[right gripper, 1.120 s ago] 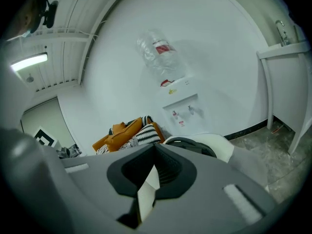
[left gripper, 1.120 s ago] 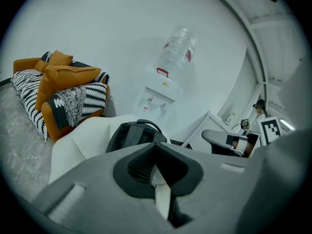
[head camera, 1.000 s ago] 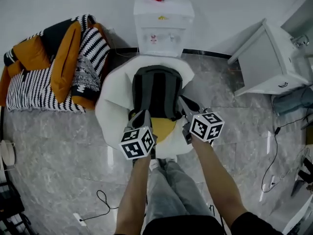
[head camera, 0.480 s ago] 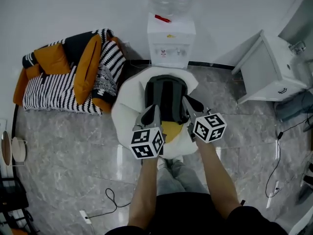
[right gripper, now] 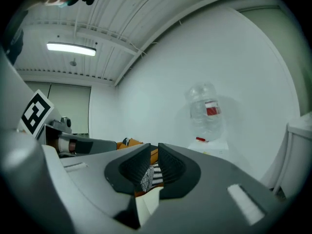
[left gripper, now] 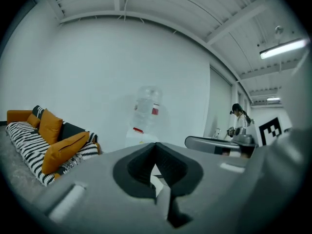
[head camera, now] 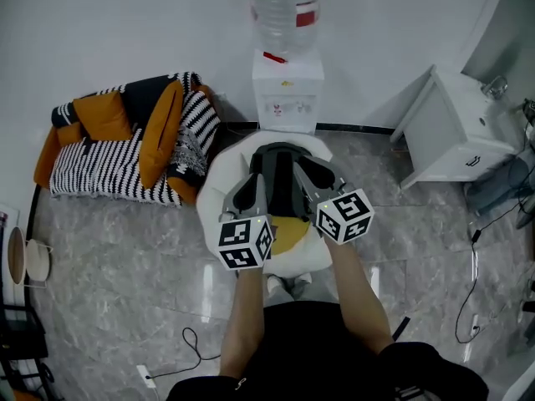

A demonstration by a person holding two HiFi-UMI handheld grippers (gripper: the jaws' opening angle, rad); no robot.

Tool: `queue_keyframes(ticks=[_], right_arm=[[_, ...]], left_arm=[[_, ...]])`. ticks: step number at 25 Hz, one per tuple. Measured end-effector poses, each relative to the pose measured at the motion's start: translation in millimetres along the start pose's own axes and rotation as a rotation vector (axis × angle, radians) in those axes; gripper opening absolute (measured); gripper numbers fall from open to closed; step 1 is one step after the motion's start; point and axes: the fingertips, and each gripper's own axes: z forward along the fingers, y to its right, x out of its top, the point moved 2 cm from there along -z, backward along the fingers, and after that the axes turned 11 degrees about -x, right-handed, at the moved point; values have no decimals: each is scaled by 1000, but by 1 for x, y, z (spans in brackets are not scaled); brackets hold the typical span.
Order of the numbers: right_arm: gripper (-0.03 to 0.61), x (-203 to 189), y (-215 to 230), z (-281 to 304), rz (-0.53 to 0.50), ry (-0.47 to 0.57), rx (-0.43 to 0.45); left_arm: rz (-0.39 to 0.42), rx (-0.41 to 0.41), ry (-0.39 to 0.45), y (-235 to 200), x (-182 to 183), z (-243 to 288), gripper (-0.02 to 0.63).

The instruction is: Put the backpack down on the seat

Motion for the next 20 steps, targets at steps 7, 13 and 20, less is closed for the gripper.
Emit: queue_keyframes(ticks=[7,13,20], right_arm=[[54,32,-23,-21,-127,55,60],[52,39,-12,-28,-165,65,24],[31,44,-7,-30,-169,84,6]], left_arm=[[78,-9,39,18,25,-6,0],[108,-2,63,20,39,-7,0],[119,-10,65,26,40,-4,-1]])
